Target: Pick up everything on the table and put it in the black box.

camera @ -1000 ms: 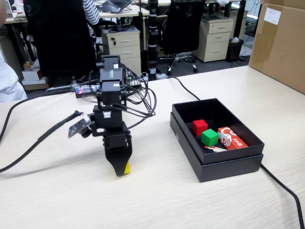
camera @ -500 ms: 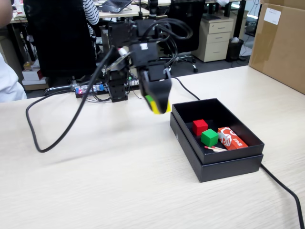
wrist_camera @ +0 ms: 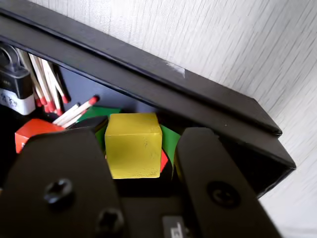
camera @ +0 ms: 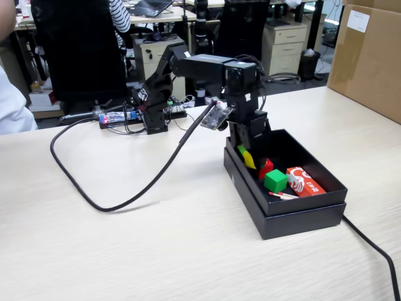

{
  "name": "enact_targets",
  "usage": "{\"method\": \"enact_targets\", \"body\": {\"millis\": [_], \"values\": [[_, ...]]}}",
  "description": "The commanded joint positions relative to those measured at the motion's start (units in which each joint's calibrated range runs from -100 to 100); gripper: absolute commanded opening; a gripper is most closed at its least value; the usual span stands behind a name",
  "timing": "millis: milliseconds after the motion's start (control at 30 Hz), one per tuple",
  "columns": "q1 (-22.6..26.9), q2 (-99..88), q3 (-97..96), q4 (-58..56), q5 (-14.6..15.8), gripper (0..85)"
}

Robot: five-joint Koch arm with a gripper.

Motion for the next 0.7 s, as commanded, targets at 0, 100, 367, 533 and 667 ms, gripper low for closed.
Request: {"method": "enact_targets", "body": {"millis": [0,100,367,533,667], "values": [[-1.22,3.17,4.84,0.21,-0.1,0.9],[-1.37,5.35,5.29,0.13,-0.15,0.9],[-0.83,6.62,3.39,0.04,-0.15,31.6],[-0.78,-5.66,1.75,0.04,-0.2,41.4],[-1.07,-19.2,-2.96,0.13,-0.2,41.8]]}}
